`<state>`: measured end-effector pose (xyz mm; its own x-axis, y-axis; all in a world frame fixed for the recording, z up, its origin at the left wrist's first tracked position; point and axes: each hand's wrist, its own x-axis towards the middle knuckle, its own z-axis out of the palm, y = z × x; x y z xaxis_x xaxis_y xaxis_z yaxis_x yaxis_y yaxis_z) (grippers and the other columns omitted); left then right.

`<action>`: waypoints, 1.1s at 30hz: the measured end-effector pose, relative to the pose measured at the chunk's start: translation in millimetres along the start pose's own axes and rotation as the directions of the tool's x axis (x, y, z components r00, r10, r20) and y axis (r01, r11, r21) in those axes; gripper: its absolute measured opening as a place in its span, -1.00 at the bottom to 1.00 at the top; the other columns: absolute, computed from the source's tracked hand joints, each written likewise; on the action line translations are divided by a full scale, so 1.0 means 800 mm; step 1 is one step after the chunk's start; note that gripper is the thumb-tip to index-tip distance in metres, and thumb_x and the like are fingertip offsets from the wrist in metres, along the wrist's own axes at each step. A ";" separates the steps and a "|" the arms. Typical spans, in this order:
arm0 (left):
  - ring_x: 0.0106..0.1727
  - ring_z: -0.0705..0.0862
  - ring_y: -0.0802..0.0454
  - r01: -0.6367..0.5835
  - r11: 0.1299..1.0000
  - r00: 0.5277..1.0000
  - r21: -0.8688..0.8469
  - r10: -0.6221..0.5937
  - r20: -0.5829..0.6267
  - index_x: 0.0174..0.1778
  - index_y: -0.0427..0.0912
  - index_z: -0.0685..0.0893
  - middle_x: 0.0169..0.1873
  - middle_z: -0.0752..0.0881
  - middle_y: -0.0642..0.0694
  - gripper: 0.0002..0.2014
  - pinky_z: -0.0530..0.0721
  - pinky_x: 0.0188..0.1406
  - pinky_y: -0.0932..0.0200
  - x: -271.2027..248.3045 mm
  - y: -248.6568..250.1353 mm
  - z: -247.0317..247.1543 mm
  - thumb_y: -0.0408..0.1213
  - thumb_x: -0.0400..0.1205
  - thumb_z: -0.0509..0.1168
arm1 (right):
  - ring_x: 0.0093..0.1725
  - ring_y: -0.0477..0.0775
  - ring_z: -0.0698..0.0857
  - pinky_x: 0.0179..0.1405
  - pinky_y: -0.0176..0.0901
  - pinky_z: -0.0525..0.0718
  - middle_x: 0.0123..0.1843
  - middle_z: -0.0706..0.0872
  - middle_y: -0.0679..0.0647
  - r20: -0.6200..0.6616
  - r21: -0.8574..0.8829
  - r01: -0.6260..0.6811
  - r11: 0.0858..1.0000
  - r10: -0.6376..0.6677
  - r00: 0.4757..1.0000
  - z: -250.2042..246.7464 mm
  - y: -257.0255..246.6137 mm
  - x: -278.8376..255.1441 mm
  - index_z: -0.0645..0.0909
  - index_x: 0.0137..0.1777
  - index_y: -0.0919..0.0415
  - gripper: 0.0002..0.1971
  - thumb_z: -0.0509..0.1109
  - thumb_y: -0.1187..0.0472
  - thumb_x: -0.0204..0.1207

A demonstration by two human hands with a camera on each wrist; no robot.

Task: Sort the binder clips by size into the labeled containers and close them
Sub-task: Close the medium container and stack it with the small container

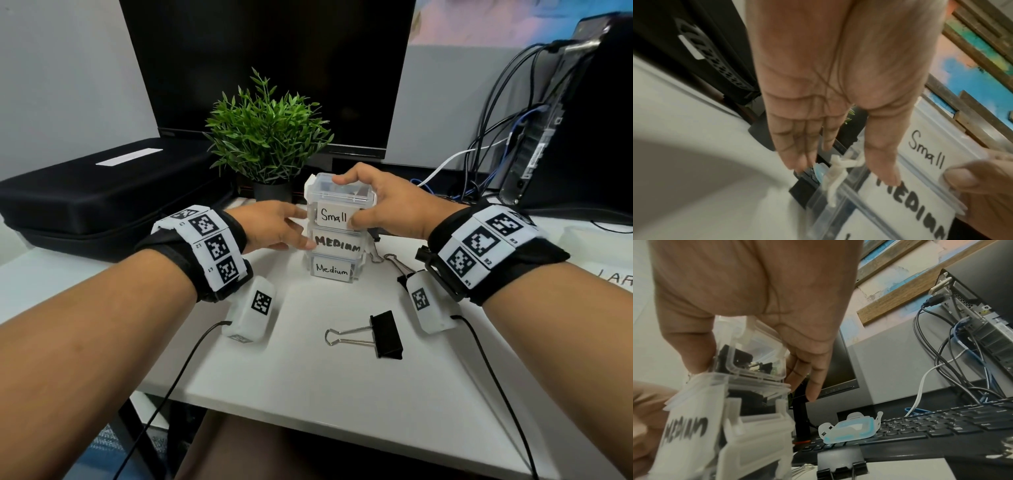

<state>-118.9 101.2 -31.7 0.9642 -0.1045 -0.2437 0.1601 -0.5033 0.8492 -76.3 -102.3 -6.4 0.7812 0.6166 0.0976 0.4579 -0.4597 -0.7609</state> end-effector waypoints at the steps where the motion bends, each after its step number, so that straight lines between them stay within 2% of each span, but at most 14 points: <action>1: 0.27 0.65 -0.08 0.011 1.000 1.000 -0.006 -0.011 0.010 0.45 -0.14 0.49 0.25 0.69 -0.20 -0.32 0.54 0.39 -0.03 -0.001 -0.004 0.000 -0.36 0.39 0.55 | 0.09 0.17 0.74 -0.01 0.16 0.78 0.20 0.66 0.12 0.006 0.004 0.000 1.000 0.000 1.000 0.000 0.000 0.000 0.45 0.19 -0.16 -0.49 0.48 0.39 0.42; 4: 0.16 0.65 0.00 -0.005 1.000 0.999 0.015 0.004 0.042 0.39 -0.14 0.55 0.21 0.72 -0.11 -0.51 0.55 0.35 -0.01 -0.004 -0.009 0.002 -0.52 0.54 0.37 | 0.24 0.26 0.65 0.01 0.19 0.76 0.39 0.47 0.12 -0.002 -0.054 -0.005 0.999 0.004 1.000 -0.001 0.001 0.002 0.48 0.17 -0.22 -0.48 0.52 0.36 0.39; 6: 0.10 0.65 0.01 -0.010 1.000 1.000 0.019 0.010 0.022 0.32 -0.14 0.59 0.14 0.74 -0.08 -0.57 0.57 0.28 0.01 -0.003 -0.010 0.003 -0.53 0.54 0.37 | 0.47 0.24 0.43 0.13 0.18 0.72 0.61 0.16 0.02 -0.023 -0.153 -0.002 0.988 -0.001 1.000 -0.005 -0.004 0.002 0.51 0.19 -0.19 -0.48 0.55 0.34 0.36; 8: 0.02 0.64 0.02 -0.003 1.000 1.000 0.031 0.003 -0.009 0.21 -0.16 0.63 0.01 0.73 -0.05 -0.63 0.61 0.18 0.05 0.000 -0.011 0.003 -0.56 0.53 0.37 | 0.59 0.18 0.22 0.32 0.17 0.59 0.69 -0.02 -0.11 -0.023 -0.318 0.014 0.948 -0.022 0.999 -0.010 -0.011 0.000 0.52 0.24 -0.16 -0.46 0.56 0.31 0.34; 11: -0.09 0.61 0.07 0.009 0.998 1.000 0.059 -0.007 -0.029 -0.05 -0.09 0.62 -0.09 0.65 -0.03 -0.70 0.62 0.05 0.09 0.006 -0.014 0.004 -0.62 0.53 0.32 | 0.53 0.19 0.26 0.44 0.09 0.42 0.63 0.21 -0.04 -0.058 -0.561 -0.011 0.828 -0.026 0.998 -0.014 -0.021 -0.003 0.48 0.33 -0.22 -0.40 0.52 0.31 0.37; 13: -0.11 0.59 0.07 0.001 0.996 0.999 0.086 0.002 -0.033 -0.10 -0.07 0.61 -0.08 0.64 -0.03 -0.70 0.63 0.03 0.08 0.006 -0.015 0.005 -0.62 0.53 0.29 | 0.34 0.19 0.44 0.32 0.04 0.53 0.40 0.39 0.06 -0.117 -0.588 -0.067 0.806 -0.002 0.993 -0.015 -0.026 -0.006 0.48 0.32 -0.28 -0.39 0.44 0.38 0.41; 15: -0.08 0.60 0.04 -0.020 0.995 0.999 0.099 0.024 -0.040 -0.14 -0.08 0.60 -0.07 0.66 -0.06 -0.71 0.64 0.02 0.08 0.005 -0.014 0.006 -0.61 0.54 0.29 | 0.17 0.09 0.48 0.11 -0.07 0.55 0.21 0.43 0.06 -0.133 -0.618 -0.066 0.783 -0.021 0.991 -0.013 -0.032 -0.012 0.51 0.34 -0.18 -0.41 0.33 0.46 0.44; 18: -0.02 0.60 -0.02 -0.061 0.990 0.997 0.124 0.067 -0.043 -0.24 -0.10 0.63 -0.04 0.68 -0.17 -0.71 0.63 0.02 0.06 0.000 -0.012 0.008 -0.62 0.53 0.26 | 0.09 0.05 0.50 -0.10 -0.16 0.44 0.22 0.60 0.08 -0.120 -0.670 -0.030 0.742 -0.067 0.991 -0.008 -0.040 -0.017 0.53 0.33 0.02 -0.47 0.24 0.52 0.44; 21: -0.07 0.58 -0.07 -0.099 0.980 0.994 0.173 0.106 -0.030 -0.27 -0.08 0.63 -0.01 0.71 -0.30 -0.74 0.58 0.02 0.02 -0.006 -0.006 0.012 -0.58 0.53 0.30 | -0.03 0.09 0.52 -0.20 -0.14 0.46 0.14 0.64 0.15 -0.117 -0.673 -0.039 0.739 -0.055 0.992 -0.002 -0.039 -0.020 0.45 0.38 0.06 -0.46 0.25 0.50 0.44; 23: -0.10 0.60 -0.03 -0.123 0.973 0.987 0.195 0.140 -0.075 -0.27 -0.06 0.58 0.06 0.73 -0.31 -0.79 0.58 -0.04 0.05 -0.006 -0.004 0.016 -0.46 0.53 0.39 | -0.02 0.13 0.56 -0.18 -0.07 0.56 0.10 0.64 0.17 -0.104 -0.660 -0.042 0.750 -0.036 0.994 0.000 -0.036 -0.023 0.40 0.41 0.06 -0.44 0.27 0.49 0.44; 25: -0.11 0.63 0.00 -0.165 0.971 0.972 0.174 0.191 -0.141 -0.26 -0.05 0.51 0.01 0.76 -0.25 -0.78 0.59 -0.07 0.04 -0.004 -0.001 0.018 -0.32 0.51 0.46 | 0.05 0.14 0.59 -0.08 -0.03 0.65 0.15 0.63 0.15 -0.095 -0.630 -0.044 0.776 -0.021 0.995 -0.001 -0.032 -0.025 0.37 0.41 0.03 -0.43 0.31 0.46 0.43; 27: -0.12 0.67 -0.05 -0.214 0.965 0.951 0.151 0.242 -0.193 -0.24 -0.05 0.46 -0.09 0.76 -0.19 -0.72 0.63 -0.03 -0.03 -0.002 0.003 0.020 -0.27 0.46 0.50 | 0.17 0.14 0.61 0.06 0.01 0.68 0.27 0.62 0.11 -0.076 -0.606 -0.036 0.795 -0.012 0.997 -0.003 -0.028 -0.026 0.36 0.41 0.02 -0.41 0.34 0.43 0.41; 30: -0.05 0.73 -0.10 -0.285 0.948 0.922 0.141 0.312 -0.232 -0.12 -0.04 0.43 -0.09 0.72 -0.03 -0.61 0.68 0.14 -0.16 -0.003 0.010 0.023 -0.37 0.39 0.55 | 0.24 0.15 0.60 0.15 0.07 0.68 0.35 0.59 0.09 -0.059 -0.577 -0.035 0.816 0.001 0.998 -0.007 -0.025 -0.024 0.36 0.40 -0.01 -0.41 0.36 0.41 0.40; 33: 0.09 0.68 0.00 -0.353 0.885 0.868 0.304 0.431 -0.245 0.30 -0.01 0.40 0.16 0.63 0.07 -0.33 0.66 0.20 -0.03 -0.008 0.019 0.023 -0.32 0.35 0.59 | 0.21 0.13 0.62 0.14 0.10 0.69 0.33 0.60 0.07 -0.069 -0.528 -0.034 0.849 -0.003 0.998 -0.008 -0.021 -0.024 0.39 0.36 -0.05 -0.41 0.36 0.41 0.37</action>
<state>-126.6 78.7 -26.1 0.9582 -0.0970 0.2692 -0.2630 -0.6688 0.6953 -96.2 -110.2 8.6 0.8072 0.5724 0.1443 0.5862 -0.7482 -0.3108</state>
